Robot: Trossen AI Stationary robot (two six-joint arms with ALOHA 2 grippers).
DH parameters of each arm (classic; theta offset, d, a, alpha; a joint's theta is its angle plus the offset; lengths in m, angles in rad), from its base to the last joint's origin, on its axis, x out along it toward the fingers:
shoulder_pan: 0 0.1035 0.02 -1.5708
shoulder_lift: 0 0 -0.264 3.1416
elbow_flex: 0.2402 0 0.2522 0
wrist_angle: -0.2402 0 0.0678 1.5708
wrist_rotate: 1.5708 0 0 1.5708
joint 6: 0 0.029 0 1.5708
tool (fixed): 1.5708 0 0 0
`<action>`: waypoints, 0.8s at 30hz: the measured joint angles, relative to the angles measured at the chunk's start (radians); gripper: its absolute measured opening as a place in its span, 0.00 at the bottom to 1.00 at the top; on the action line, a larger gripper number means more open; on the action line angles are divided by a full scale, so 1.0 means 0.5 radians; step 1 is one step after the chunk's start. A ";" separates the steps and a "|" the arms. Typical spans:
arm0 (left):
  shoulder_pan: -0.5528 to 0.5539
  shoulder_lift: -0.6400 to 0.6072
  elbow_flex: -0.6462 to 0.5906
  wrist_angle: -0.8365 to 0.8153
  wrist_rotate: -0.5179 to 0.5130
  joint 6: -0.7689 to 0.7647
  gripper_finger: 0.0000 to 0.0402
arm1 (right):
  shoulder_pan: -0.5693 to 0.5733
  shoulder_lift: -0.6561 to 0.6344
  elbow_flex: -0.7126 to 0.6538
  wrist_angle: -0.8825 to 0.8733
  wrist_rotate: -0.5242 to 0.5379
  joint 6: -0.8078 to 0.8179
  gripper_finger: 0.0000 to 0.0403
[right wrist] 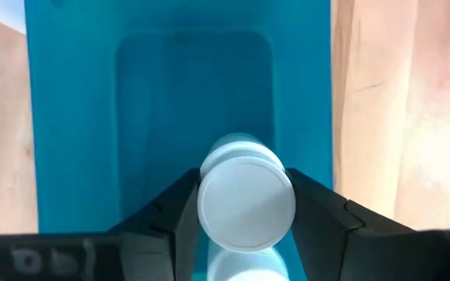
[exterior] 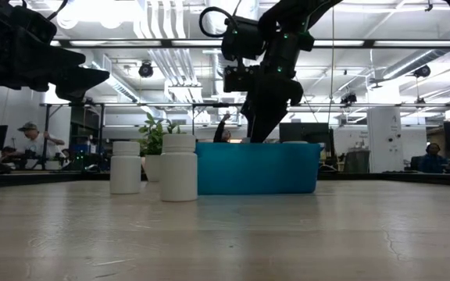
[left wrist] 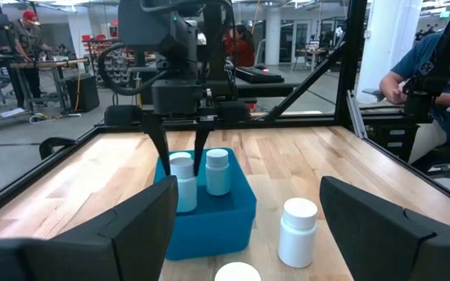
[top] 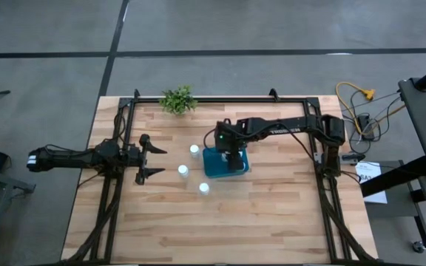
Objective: Pick and place pill bottles into a basket
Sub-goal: Put the white medicine bottle into the blue bin
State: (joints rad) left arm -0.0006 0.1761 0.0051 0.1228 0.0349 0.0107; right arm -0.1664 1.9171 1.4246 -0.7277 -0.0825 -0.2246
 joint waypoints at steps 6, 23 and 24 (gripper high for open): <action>0.000 0.000 0.000 0.000 0.000 0.000 0.73 | -0.023 0.000 0.000 0.006 -0.002 -0.023 0.37; 0.000 0.000 0.000 0.000 0.000 0.000 0.73 | -0.046 -0.002 0.002 -0.002 -0.099 -0.022 0.37; 0.000 0.000 0.000 0.000 0.000 0.000 0.73 | -0.049 -0.002 0.002 -0.003 -0.099 -0.014 0.37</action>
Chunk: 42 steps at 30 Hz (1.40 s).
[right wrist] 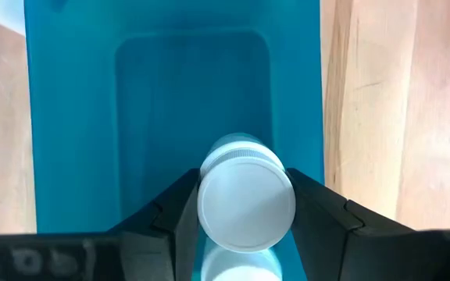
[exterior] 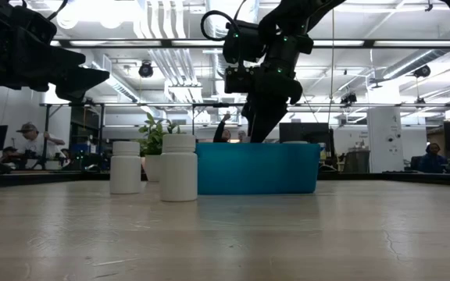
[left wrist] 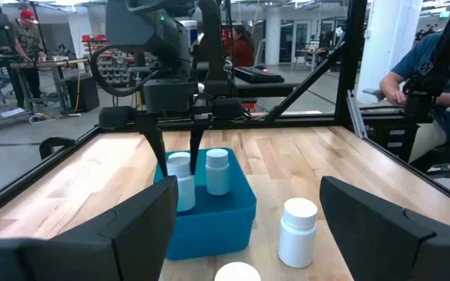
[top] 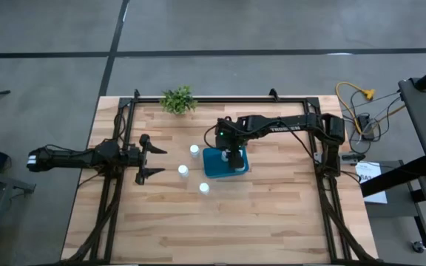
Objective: Pick and place pill bottles into a basket
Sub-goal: Put the white medicine bottle into the blue bin
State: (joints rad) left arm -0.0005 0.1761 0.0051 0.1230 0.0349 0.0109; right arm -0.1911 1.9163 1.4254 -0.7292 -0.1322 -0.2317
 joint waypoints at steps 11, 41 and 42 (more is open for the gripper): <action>0.001 0.000 0.000 0.000 0.000 0.000 0.73 | -0.016 0.000 0.057 -0.045 -0.001 0.045 0.37; 0.000 -0.001 0.000 -0.001 0.000 0.000 0.73 | -0.019 0.224 0.422 -0.330 -0.052 0.039 0.37; 0.000 -0.003 0.000 0.000 -0.001 0.000 0.73 | -0.019 0.261 0.464 -0.368 -0.051 0.027 0.37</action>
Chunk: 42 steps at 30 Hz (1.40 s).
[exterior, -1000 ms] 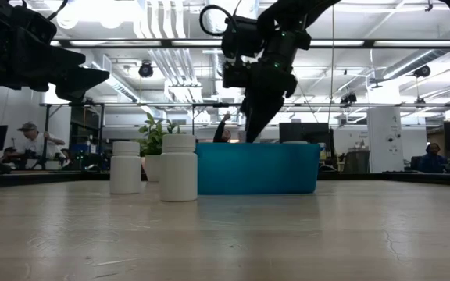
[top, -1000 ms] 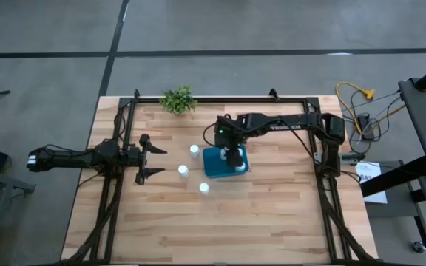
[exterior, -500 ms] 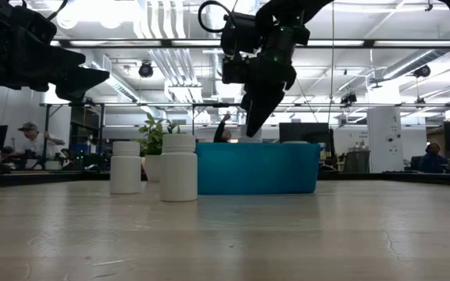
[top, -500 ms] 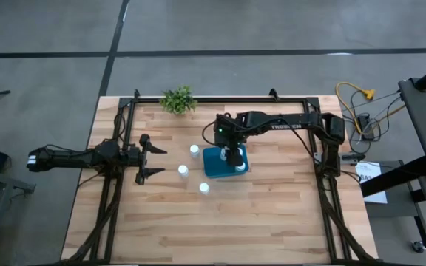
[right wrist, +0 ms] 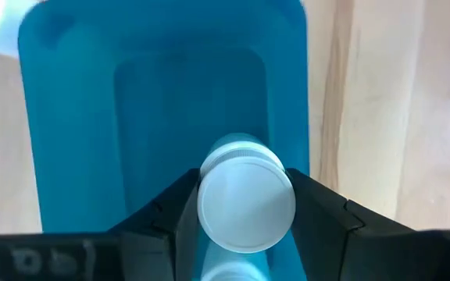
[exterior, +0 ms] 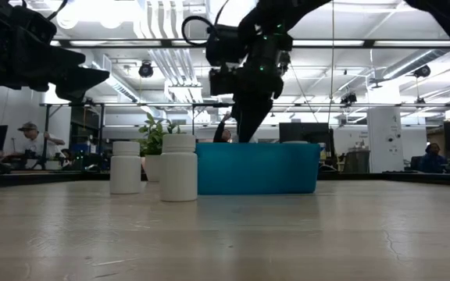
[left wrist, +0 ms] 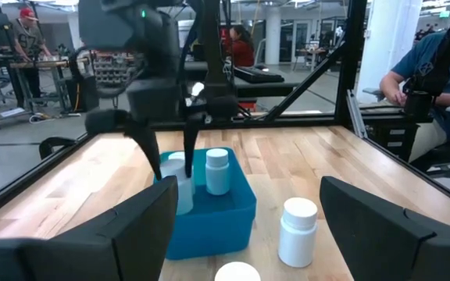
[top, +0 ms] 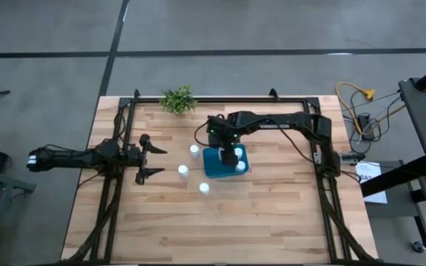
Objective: Pick and place pill bottles into a basket
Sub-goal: Put the white medicine bottle into the blue bin
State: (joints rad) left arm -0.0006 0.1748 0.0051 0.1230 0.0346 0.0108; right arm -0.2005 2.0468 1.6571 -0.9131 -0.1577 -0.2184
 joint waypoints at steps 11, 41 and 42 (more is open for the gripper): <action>0.000 0.003 0.000 0.000 0.001 0.000 0.73 | -0.002 0.120 0.196 -0.190 -0.001 -0.037 0.37; 0.001 0.003 0.000 0.001 0.000 0.000 0.73 | -0.001 0.124 0.058 -0.037 0.102 -0.061 0.43; 0.001 0.003 0.000 0.000 0.001 0.000 0.73 | -0.001 0.124 0.058 -0.045 0.101 -0.055 0.44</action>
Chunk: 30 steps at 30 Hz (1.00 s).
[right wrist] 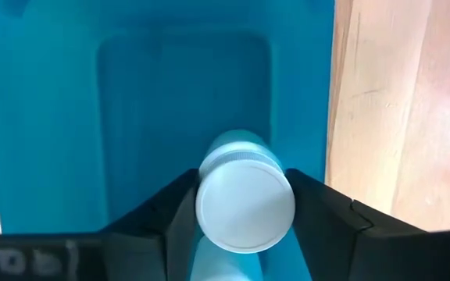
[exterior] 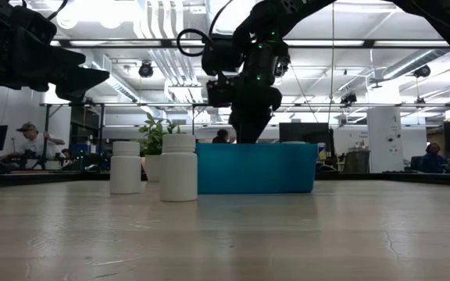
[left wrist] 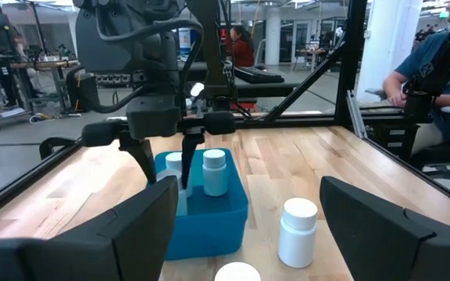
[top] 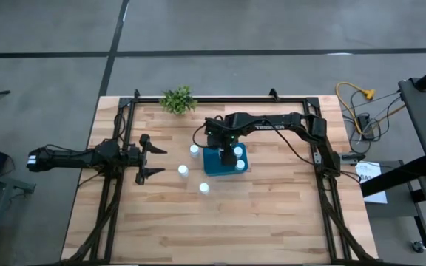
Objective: Pick and place pill bottles into a basket
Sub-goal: Put the white medicine bottle into the blue bin
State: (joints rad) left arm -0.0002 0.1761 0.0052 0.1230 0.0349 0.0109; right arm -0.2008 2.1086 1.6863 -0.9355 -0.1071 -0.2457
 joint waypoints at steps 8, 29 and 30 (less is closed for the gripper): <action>0.000 0.000 0.000 0.000 0.000 0.000 0.73 | 0.000 -0.004 -0.001 -0.037 -0.004 0.005 0.44; 0.000 0.000 0.000 0.000 0.000 0.000 0.73 | 0.000 -0.011 0.000 -0.021 -0.001 0.012 0.55; -0.001 0.000 0.000 0.000 0.000 0.000 0.73 | 0.000 -0.011 0.000 -0.021 -0.001 0.012 0.56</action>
State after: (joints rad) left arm -0.0005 0.1761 0.0051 0.1230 0.0349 0.0109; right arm -0.2008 2.1029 1.6864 -0.9463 -0.1078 -0.2398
